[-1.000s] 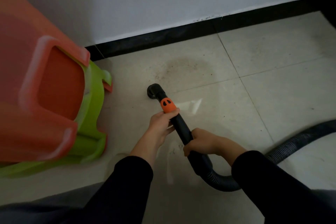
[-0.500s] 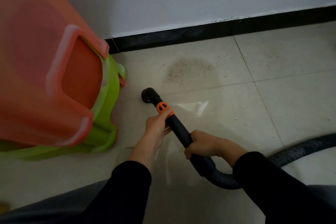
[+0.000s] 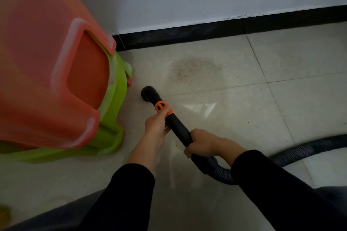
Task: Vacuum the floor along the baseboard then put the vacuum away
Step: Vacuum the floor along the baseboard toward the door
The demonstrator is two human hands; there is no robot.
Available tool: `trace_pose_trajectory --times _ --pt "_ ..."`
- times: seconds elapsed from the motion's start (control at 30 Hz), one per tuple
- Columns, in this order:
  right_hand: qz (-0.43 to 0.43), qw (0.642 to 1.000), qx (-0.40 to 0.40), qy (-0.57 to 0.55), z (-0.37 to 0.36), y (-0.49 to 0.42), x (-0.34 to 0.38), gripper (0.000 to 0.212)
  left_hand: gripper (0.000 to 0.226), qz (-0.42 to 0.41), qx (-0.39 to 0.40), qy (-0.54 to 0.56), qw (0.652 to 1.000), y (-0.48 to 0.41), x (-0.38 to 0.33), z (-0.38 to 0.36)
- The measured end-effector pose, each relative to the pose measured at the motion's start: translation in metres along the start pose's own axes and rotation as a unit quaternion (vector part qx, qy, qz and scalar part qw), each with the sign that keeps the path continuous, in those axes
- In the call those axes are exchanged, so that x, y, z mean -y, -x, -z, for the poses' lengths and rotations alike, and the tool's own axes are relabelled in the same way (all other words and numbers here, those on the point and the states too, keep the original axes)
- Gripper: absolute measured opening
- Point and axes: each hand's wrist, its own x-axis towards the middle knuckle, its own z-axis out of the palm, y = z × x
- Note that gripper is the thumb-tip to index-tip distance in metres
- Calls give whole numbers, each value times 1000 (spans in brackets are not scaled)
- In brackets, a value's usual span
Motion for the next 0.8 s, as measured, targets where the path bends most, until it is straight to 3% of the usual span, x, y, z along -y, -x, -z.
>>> trace_pose_trajectory --times 0.2,0.43,0.63,0.8 --pt "2 1000 -11 -5 -1 6 -8 31 28 5 23 -19 1000 -1 3 0" --pt "62 989 -135 6 -9 18 -10 40 36 16 37 -24 999 2 8 -6" --pt "61 991 -118 28 -8 23 -18 33 33 24 38 -27 999 6 17 -9" --pt "50 992 -109 31 -3 31 -25 34 44 35 31 -30 998 13 20 -18"
